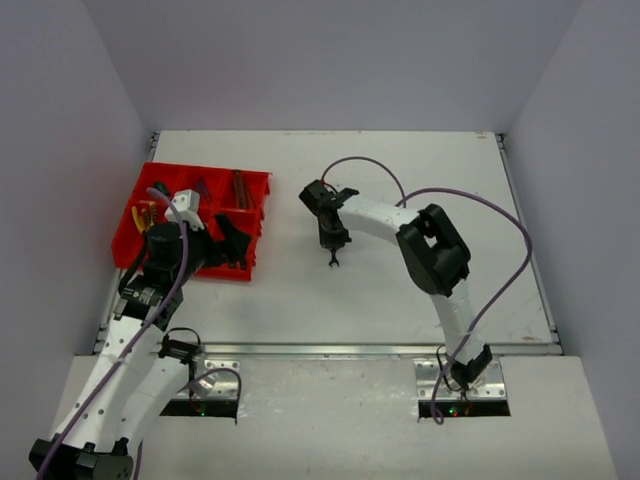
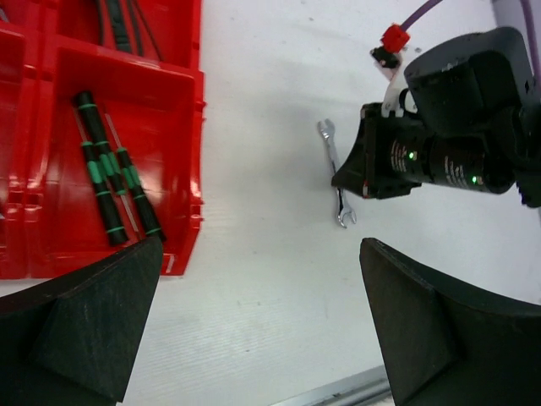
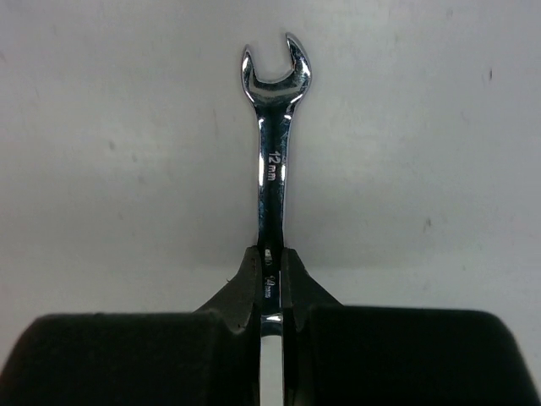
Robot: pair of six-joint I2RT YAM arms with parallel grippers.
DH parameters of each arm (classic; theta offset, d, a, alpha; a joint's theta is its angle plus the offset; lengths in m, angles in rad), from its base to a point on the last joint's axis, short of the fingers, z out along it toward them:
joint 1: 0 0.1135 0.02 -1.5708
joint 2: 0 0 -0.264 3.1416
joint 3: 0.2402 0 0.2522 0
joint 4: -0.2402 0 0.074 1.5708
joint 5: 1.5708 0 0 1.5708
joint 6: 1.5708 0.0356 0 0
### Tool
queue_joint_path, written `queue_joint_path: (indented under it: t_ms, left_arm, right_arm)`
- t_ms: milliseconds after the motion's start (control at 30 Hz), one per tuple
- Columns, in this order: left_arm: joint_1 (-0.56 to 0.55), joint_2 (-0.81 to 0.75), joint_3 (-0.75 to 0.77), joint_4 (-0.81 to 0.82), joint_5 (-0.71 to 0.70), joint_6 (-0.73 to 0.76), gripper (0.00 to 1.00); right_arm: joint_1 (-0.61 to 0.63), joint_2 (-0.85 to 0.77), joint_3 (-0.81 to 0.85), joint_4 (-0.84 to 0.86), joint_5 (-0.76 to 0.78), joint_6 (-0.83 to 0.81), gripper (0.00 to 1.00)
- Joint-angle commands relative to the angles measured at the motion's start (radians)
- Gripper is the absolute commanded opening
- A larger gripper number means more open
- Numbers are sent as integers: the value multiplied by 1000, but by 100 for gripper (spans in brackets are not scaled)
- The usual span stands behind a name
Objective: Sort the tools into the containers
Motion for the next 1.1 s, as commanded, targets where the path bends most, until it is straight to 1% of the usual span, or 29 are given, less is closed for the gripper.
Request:
queue_joint_path:
  t_ms: [0, 33, 100, 267, 333, 367, 467, 600, 733, 867, 933, 1000, 1033, 1067]
  left_arm:
    - [-10, 13, -48, 157, 195, -158, 100]
    - [-10, 13, -86, 229, 226, -200, 100]
    - [-14, 40, -147, 289, 259, -261, 100]
    - [-49, 154, -214, 421, 258, -336, 100]
    - [-69, 178, -240, 521, 259, -392, 100]
    - [-78, 187, -250, 547, 260, -408, 100]
    - [-134, 239, -291, 679, 257, -474, 100]
    - [-215, 312, -309, 862, 228, -546, 100]
    - [-252, 379, -298, 925, 189, -581, 99]
    - [-275, 414, -271, 936, 164, -579, 96]
    - [-279, 422, -260, 936, 167, -574, 94]
    - [-291, 437, -252, 939, 168, -579, 89]
    - [-292, 437, -252, 944, 168, -579, 89]
    - [-297, 440, -252, 960, 167, -583, 85]
  right_arm:
    - [30, -215, -168, 73, -12, -129, 0]
    - [35, -251, -207, 113, -28, -147, 0]
    - [37, -292, -259, 155, -52, -164, 0]
    - [45, -377, -311, 174, -91, -191, 0]
    - [45, -398, -330, 190, -101, -194, 0]
    - [47, -406, -334, 189, -107, -194, 0]
    - [72, -473, -370, 235, -145, -201, 0]
    - [144, -565, -432, 323, -198, -232, 0]
    - [178, -656, -495, 408, -243, -238, 0]
    - [197, -732, -552, 478, -284, -243, 0]
    - [211, -755, -565, 483, -285, -258, 0]
    - [223, -790, -600, 517, -286, -274, 0]
    - [225, -791, -602, 519, -288, -274, 0]
    - [226, -805, -611, 532, -304, -273, 0]
